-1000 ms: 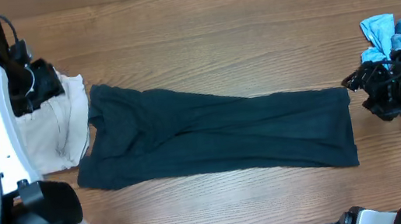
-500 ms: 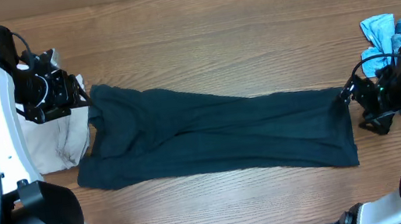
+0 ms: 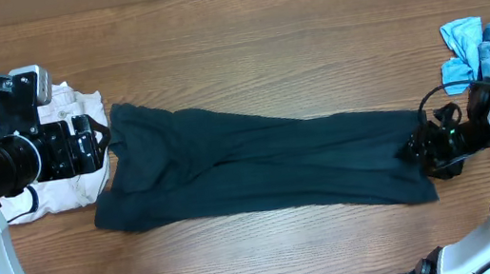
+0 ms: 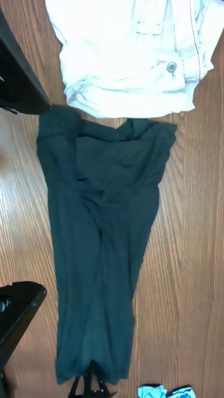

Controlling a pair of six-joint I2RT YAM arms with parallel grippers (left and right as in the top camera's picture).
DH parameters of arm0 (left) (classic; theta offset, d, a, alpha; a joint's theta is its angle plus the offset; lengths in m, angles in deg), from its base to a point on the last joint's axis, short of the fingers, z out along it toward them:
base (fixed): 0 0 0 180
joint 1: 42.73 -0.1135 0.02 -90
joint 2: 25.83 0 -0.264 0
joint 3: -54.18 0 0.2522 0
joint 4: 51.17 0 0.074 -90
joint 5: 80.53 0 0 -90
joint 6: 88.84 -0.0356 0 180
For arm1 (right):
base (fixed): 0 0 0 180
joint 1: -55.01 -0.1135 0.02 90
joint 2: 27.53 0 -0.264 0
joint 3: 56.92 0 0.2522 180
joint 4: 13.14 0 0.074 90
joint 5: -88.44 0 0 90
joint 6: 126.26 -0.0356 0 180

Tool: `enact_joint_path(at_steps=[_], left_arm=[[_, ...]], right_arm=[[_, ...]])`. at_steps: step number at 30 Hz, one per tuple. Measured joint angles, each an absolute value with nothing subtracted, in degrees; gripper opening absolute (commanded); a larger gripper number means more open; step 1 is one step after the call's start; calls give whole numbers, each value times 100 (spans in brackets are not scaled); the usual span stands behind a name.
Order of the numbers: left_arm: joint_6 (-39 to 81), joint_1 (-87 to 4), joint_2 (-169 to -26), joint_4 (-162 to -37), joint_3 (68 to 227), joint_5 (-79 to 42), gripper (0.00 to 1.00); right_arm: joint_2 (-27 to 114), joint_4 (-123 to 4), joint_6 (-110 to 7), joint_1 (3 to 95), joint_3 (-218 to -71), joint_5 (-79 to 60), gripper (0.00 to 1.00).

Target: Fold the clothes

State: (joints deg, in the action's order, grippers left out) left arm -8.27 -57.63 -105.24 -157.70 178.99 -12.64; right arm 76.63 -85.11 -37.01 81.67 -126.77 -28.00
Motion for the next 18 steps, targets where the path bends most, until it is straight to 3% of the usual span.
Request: enact_joint_path(at_steps=[2, 3, 5, 12, 15, 18], left_arm=[[-827, -5763, -10533, -15766, 17899, -1262, 89], [-827, -5763, -10533, -15766, 17899, -1260, 88], [-827, -5763, -10533, -15757, 17899, -1262, 88], [-827, -5763, -10533, -15751, 17899, -1260, 89], [-827, -5763, -10533, -15751, 17899, -1257, 91], [-825, -5763, -10533, -15753, 17899, -1262, 98]], right_arm=[[7683, -8494, -3623, 8165, -12614, -2981, 42], [7711, -8494, -3583, 8165, -12590, -3075, 24], [7749, -8472, -3483, 8162, -12540, -3195, 4], [7891, -8865, -3535, 8237, -12778, -3178, 4], [7893, -9569, -3856, 8453, -13685, -2620, 4], [7882, -10157, -4062, 8621, -14876, -1934, 4]])
